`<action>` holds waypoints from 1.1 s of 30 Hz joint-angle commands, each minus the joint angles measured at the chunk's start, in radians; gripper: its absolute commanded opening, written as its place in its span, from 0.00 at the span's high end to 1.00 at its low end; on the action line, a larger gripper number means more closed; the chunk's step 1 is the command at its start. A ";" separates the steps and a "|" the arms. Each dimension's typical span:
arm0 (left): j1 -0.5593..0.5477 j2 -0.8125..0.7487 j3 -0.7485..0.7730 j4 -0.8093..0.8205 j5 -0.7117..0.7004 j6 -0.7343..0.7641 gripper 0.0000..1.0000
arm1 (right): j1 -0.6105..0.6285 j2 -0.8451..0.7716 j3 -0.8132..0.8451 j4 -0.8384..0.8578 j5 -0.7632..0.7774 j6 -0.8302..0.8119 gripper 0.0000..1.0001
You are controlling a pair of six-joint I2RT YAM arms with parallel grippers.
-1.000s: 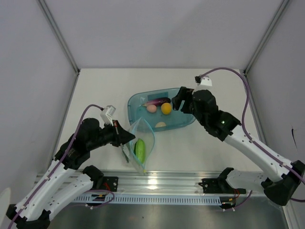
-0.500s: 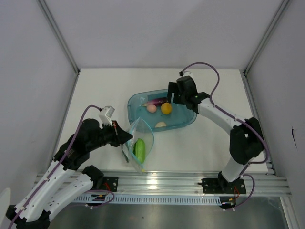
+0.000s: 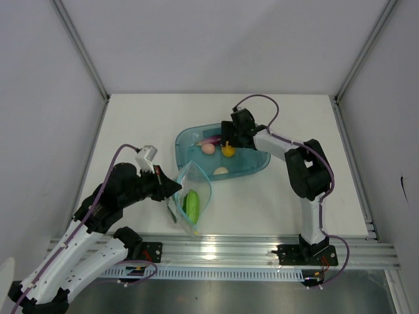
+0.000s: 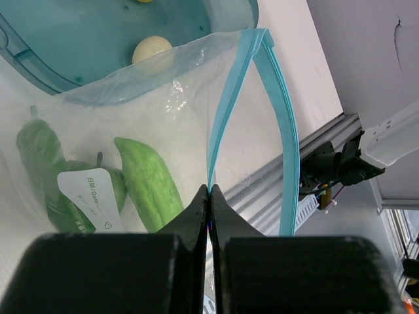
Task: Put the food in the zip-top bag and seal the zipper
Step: Pick up the fake vegetable from the bin.
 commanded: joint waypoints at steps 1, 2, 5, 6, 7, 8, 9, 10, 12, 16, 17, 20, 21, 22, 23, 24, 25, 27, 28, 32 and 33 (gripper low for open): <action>0.007 0.004 0.018 0.013 -0.009 0.021 1.00 | -0.005 0.021 0.057 0.042 -0.044 0.002 0.14; 0.006 0.005 0.018 0.014 -0.008 0.020 0.99 | -0.007 0.024 0.052 0.042 -0.051 0.013 0.15; 0.006 0.007 0.018 0.014 -0.003 0.017 0.99 | -0.007 0.029 0.037 0.051 -0.051 0.026 0.17; 0.006 0.007 0.018 0.017 -0.001 0.017 0.99 | -0.007 0.027 0.023 0.060 -0.050 0.030 0.18; 0.006 0.005 0.017 0.019 0.003 0.017 0.99 | -0.007 0.029 0.018 0.062 -0.079 0.033 0.19; 0.006 0.005 0.017 0.019 0.003 0.015 0.99 | -0.007 0.031 0.017 0.063 -0.080 0.036 0.21; 0.006 0.005 0.015 0.018 0.005 0.015 0.99 | -0.007 0.032 0.012 0.065 -0.083 0.034 0.23; 0.006 0.004 0.015 0.018 0.005 0.015 0.99 | -0.007 0.034 0.011 0.066 -0.085 0.036 0.24; 0.006 0.001 0.014 0.016 0.006 0.013 0.99 | -0.007 0.032 0.008 0.066 -0.091 0.039 0.28; 0.006 -0.006 0.011 0.013 0.006 0.010 0.99 | -0.007 0.021 -0.009 0.073 -0.090 0.054 0.30; 0.006 -0.006 0.009 0.013 0.008 0.010 0.99 | -0.007 0.018 -0.011 0.068 -0.088 0.056 0.30; 0.006 -0.010 0.008 0.011 0.011 0.007 0.99 | -0.005 0.017 -0.022 0.065 -0.090 0.062 0.26; 0.006 -0.010 0.011 0.011 0.014 0.007 0.99 | -0.005 0.018 -0.023 0.063 -0.091 0.062 0.25; 0.006 -0.010 0.011 0.010 0.014 0.007 0.99 | -0.002 0.018 -0.023 0.060 -0.091 0.063 0.25; 0.006 -0.013 0.012 0.005 0.012 0.007 0.99 | 0.000 0.018 -0.023 0.051 -0.091 0.060 0.24; 0.007 -0.015 0.011 0.005 0.012 0.007 1.00 | 0.003 0.020 -0.023 0.048 -0.087 0.059 0.24; 0.006 -0.015 0.009 0.005 0.011 0.003 0.99 | 0.007 0.018 -0.025 0.045 -0.080 0.054 0.24; 0.006 -0.022 0.003 0.016 0.019 -0.002 0.99 | 0.019 0.011 -0.025 0.034 -0.064 0.039 0.26; 0.006 -0.022 0.000 0.017 0.023 -0.008 0.99 | 0.023 0.008 -0.026 0.031 -0.033 0.034 0.27; 0.006 -0.019 -0.001 0.014 0.038 -0.010 0.99 | 0.030 -0.011 -0.046 0.042 -0.010 0.030 0.39; 0.006 -0.025 -0.003 0.008 0.035 -0.010 1.00 | 0.032 -0.012 -0.051 0.043 -0.010 0.030 0.44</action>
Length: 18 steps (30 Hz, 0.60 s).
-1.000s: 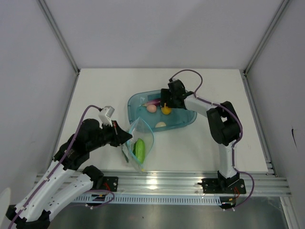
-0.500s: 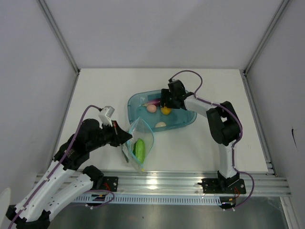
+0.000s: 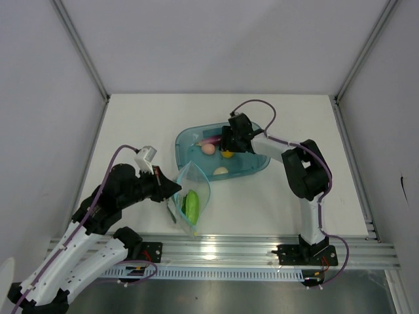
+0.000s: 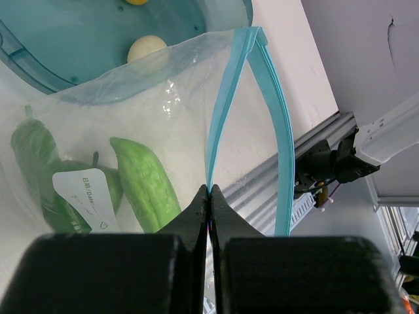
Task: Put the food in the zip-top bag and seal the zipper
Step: Pick up the fake vegetable from the bin.
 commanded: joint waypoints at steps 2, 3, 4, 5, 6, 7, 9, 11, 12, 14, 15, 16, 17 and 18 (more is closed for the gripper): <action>0.006 -0.015 -0.003 0.010 0.018 -0.006 0.99 | 0.010 -0.040 -0.017 0.008 0.033 -0.010 0.60; 0.006 -0.020 -0.006 0.010 0.014 -0.006 1.00 | 0.012 -0.043 -0.019 0.006 0.038 -0.009 0.65; 0.006 -0.021 -0.004 0.008 0.010 -0.006 0.99 | 0.013 -0.056 -0.020 0.005 0.041 -0.009 0.69; 0.006 -0.023 -0.010 0.007 0.008 -0.006 0.99 | 0.013 -0.066 -0.025 0.000 0.044 -0.010 0.76; 0.007 -0.021 -0.012 0.008 0.005 -0.006 1.00 | 0.015 -0.083 -0.032 -0.002 0.047 -0.007 0.78; 0.006 -0.021 -0.012 0.005 0.004 -0.006 0.99 | 0.023 -0.126 -0.054 -0.002 0.059 -0.009 0.79; 0.006 -0.021 -0.023 0.011 0.007 -0.011 0.99 | 0.036 -0.183 -0.074 -0.018 0.075 -0.007 0.79; 0.006 -0.024 -0.032 0.024 0.014 -0.017 0.99 | 0.085 -0.287 -0.117 -0.040 0.117 -0.021 0.79; 0.006 -0.024 -0.036 0.030 0.016 -0.022 0.99 | 0.107 -0.325 -0.134 -0.049 0.140 -0.030 0.78; 0.006 -0.021 -0.041 0.040 0.019 -0.023 0.99 | 0.194 -0.402 -0.172 -0.092 0.249 -0.053 0.77; 0.007 -0.021 -0.039 0.042 0.021 -0.023 0.99 | 0.229 -0.477 -0.183 -0.106 0.292 -0.060 0.76; 0.006 -0.018 -0.041 0.045 0.021 -0.023 0.99 | 0.262 -0.512 -0.193 -0.120 0.337 -0.066 0.75; 0.007 -0.015 -0.043 0.050 0.021 -0.022 0.99 | 0.330 -0.548 -0.213 -0.144 0.414 -0.079 0.74; 0.007 -0.014 -0.044 0.053 0.024 -0.023 0.99 | 0.363 -0.613 -0.223 -0.156 0.450 -0.084 0.74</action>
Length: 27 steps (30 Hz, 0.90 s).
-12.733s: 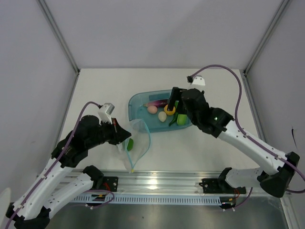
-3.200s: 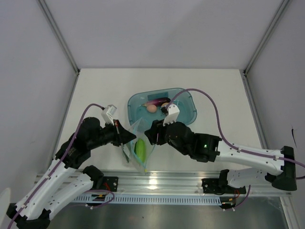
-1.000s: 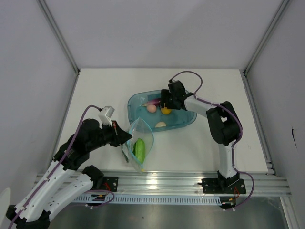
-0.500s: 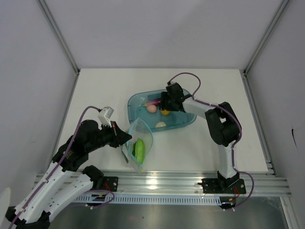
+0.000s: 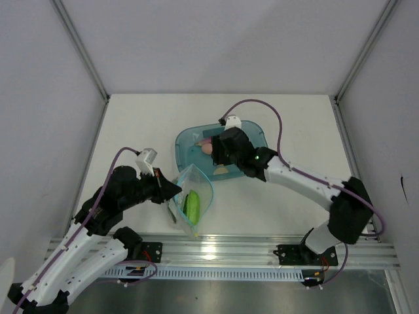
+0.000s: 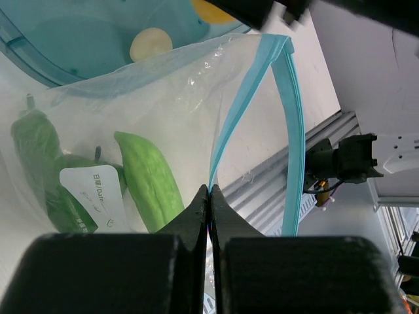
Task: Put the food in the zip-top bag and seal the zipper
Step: Pick up the fake vegetable from the bin, then place the fake vegetable in the zipper food storage bag.
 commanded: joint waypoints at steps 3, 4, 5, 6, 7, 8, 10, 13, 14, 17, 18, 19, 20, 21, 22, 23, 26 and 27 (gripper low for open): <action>0.006 0.007 -0.019 0.054 0.026 -0.011 0.99 | 0.193 -0.261 -0.052 -0.105 0.265 -0.027 0.76; 0.006 0.009 -0.024 0.059 0.028 -0.013 1.00 | 0.215 -0.292 -0.061 -0.117 0.269 -0.026 0.77; 0.006 0.007 -0.025 0.062 0.032 -0.014 0.99 | 0.261 -0.322 -0.070 -0.122 0.274 -0.017 0.78; 0.006 0.007 -0.025 0.062 0.029 -0.013 0.99 | 0.282 -0.383 -0.093 -0.122 0.279 -0.013 0.78; 0.006 0.007 -0.027 0.064 0.029 -0.013 1.00 | 0.305 -0.413 -0.104 -0.119 0.279 -0.012 0.78; 0.006 0.009 -0.025 0.064 0.029 -0.013 0.99 | 0.351 -0.444 -0.113 -0.119 0.280 -0.010 0.78; 0.006 0.012 -0.024 0.065 0.029 -0.010 0.99 | 0.387 -0.520 -0.136 -0.118 0.297 0.008 0.78; 0.006 0.018 -0.019 0.068 0.029 -0.008 0.99 | 0.428 -0.597 -0.162 -0.087 0.227 0.013 0.78; 0.006 0.021 -0.020 0.068 0.031 -0.008 0.99 | 0.433 -0.611 -0.172 -0.070 0.198 0.011 0.78; 0.006 0.027 -0.014 0.073 0.034 -0.008 0.99 | 0.439 -0.636 -0.213 -0.003 0.063 -0.010 0.77; 0.006 0.029 -0.008 0.071 0.035 -0.008 0.99 | 0.439 -0.633 -0.221 0.020 0.030 -0.012 0.76; 0.006 0.032 -0.005 0.070 0.037 -0.008 0.99 | 0.441 -0.616 -0.225 0.027 -0.023 -0.010 0.76; 0.006 0.030 -0.007 0.068 0.037 -0.008 0.99 | 0.441 -0.605 -0.225 0.036 -0.049 -0.006 0.76; 0.006 0.032 0.001 0.067 0.037 -0.008 0.99 | 0.441 -0.591 -0.228 0.060 -0.072 -0.004 0.76; 0.006 0.030 0.001 0.064 0.036 -0.008 0.99 | 0.445 -0.561 -0.233 0.071 -0.097 0.002 0.76; 0.006 0.029 0.004 0.067 0.036 -0.010 0.99 | 0.448 -0.542 -0.235 0.082 -0.102 0.005 0.75; 0.006 0.035 0.006 0.071 0.042 -0.017 0.99 | 0.465 -0.463 -0.221 0.105 -0.088 0.005 0.75; 0.007 0.038 0.007 0.073 0.046 -0.019 0.99 | 0.470 -0.449 -0.219 0.122 -0.085 0.003 0.74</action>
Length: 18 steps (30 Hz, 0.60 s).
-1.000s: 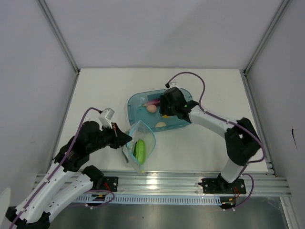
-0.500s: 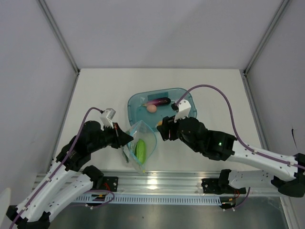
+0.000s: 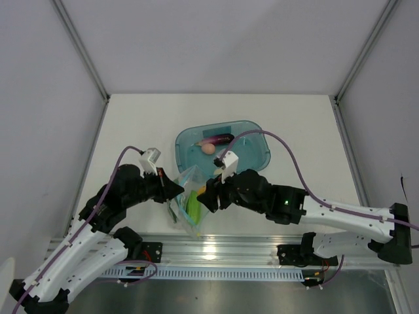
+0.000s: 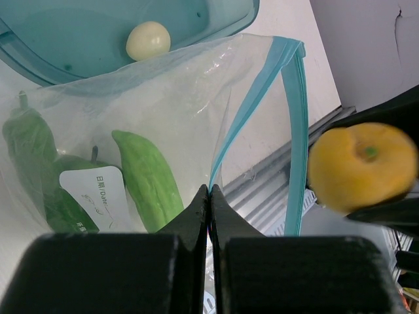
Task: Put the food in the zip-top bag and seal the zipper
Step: Place the fake vegetable in the zipper food storage bag.
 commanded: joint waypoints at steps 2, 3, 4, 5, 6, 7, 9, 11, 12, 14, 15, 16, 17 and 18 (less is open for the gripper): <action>0.005 0.013 0.032 0.037 0.029 -0.018 0.99 | 0.019 0.074 0.007 0.097 -0.031 0.011 0.72; 0.007 0.012 0.032 0.037 0.032 -0.018 0.99 | 0.017 0.100 0.016 0.095 -0.011 0.014 0.70; 0.007 0.012 0.034 0.037 0.031 -0.018 0.99 | 0.017 0.112 0.023 0.089 -0.002 0.016 0.68; 0.005 0.010 0.037 0.037 0.031 -0.018 0.99 | 0.017 0.126 0.030 0.083 0.006 0.017 0.65; 0.005 0.010 0.032 0.038 0.031 -0.018 0.99 | 0.017 0.152 0.045 0.071 0.017 0.019 0.52; 0.005 0.012 0.034 0.038 0.029 -0.018 0.99 | 0.017 0.165 0.053 0.066 0.024 0.020 0.46; 0.005 0.018 0.032 0.041 0.031 -0.018 0.99 | 0.017 0.197 0.069 0.051 0.043 0.023 0.36; 0.005 0.022 0.031 0.043 0.034 -0.018 0.99 | 0.017 0.209 0.076 0.044 0.054 0.028 0.32; 0.005 0.022 0.029 0.043 0.035 -0.018 0.99 | 0.017 0.221 0.079 0.040 0.063 0.030 0.29; 0.005 0.021 0.028 0.042 0.034 -0.018 0.99 | 0.017 0.228 0.086 0.031 0.070 0.034 0.27; 0.005 0.015 0.028 0.040 0.034 -0.017 0.99 | 0.017 0.231 0.088 0.025 0.073 0.039 0.23; 0.005 0.013 0.025 0.037 0.029 -0.017 0.99 | 0.017 0.231 0.091 0.023 0.080 0.040 0.22; 0.005 0.010 0.026 0.035 0.028 -0.017 0.99 | 0.017 0.229 0.094 0.017 0.084 0.040 0.21; 0.005 0.009 0.026 0.034 0.026 -0.017 1.00 | 0.017 0.225 0.097 0.015 0.087 0.040 0.20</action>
